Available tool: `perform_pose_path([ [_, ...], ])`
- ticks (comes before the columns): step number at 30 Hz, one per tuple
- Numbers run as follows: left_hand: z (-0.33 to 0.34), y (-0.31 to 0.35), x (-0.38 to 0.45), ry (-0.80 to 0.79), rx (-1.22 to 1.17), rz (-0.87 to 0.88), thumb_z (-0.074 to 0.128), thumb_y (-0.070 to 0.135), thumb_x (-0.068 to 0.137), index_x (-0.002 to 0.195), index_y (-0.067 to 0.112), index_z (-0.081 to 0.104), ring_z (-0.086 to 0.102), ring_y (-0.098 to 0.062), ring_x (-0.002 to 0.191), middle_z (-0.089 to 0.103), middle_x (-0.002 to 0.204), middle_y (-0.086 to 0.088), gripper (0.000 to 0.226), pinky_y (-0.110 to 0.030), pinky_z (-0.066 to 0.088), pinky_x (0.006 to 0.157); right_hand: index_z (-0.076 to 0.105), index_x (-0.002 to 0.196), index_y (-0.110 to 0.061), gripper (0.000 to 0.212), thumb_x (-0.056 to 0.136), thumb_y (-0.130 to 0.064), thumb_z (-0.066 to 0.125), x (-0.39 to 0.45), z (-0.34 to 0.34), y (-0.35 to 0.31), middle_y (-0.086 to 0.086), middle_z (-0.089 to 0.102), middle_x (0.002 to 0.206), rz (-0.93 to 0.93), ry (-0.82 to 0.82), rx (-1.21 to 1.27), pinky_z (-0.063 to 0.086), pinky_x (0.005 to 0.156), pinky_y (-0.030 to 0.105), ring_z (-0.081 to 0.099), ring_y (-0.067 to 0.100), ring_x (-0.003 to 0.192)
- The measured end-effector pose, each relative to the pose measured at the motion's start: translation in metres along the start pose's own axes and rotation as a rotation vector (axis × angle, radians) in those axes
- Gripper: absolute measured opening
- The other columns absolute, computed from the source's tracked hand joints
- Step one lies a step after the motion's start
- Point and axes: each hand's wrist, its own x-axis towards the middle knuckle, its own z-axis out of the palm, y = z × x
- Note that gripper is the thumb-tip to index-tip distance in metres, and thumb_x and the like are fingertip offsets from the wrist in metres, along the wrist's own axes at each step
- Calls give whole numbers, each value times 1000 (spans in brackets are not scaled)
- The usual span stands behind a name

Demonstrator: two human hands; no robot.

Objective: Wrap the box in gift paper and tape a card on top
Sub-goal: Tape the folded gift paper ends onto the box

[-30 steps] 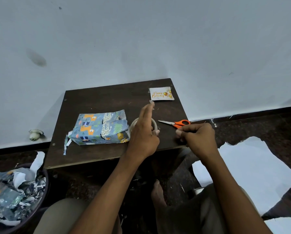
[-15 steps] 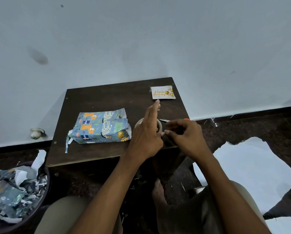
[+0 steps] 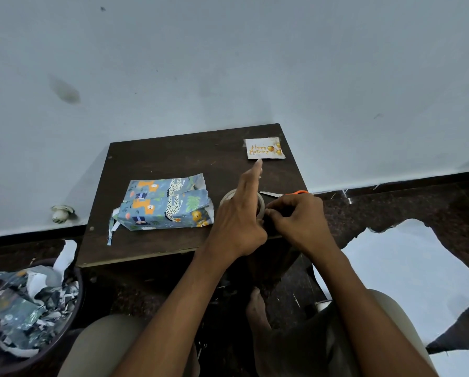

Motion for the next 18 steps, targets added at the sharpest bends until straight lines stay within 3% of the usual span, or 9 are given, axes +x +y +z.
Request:
perform_pose_path([
  [5,1,0,1,18,6,-8,70,-2,66,159,37,4,66,-25,99,30,155,16,121,-48,57,78,82,80,-16,13,79,-6,73,-1,-2,0,-14,70,67,-34,16,-45,46,64,4,67,-1,74],
  [8,1,1,1,26,18,-18,70,-1,63,158,40,5,67,-25,92,33,153,17,122,-48,56,76,80,73,-18,14,75,-8,71,-3,1,-1,-11,71,64,-29,64,-62,49,60,12,66,4,65],
  [12,1,4,0,31,47,-7,72,-1,63,159,39,6,68,-25,91,34,153,17,122,-47,57,74,80,70,-19,14,73,-10,70,-3,2,-2,-10,71,61,-26,70,-70,50,58,18,64,5,61],
  [18,1,4,-2,58,41,-16,71,3,65,159,37,6,65,-25,100,36,150,14,119,-49,57,75,81,75,-19,12,73,-11,73,-4,-3,-4,-14,70,64,-5,62,-70,47,64,7,66,-1,71],
])
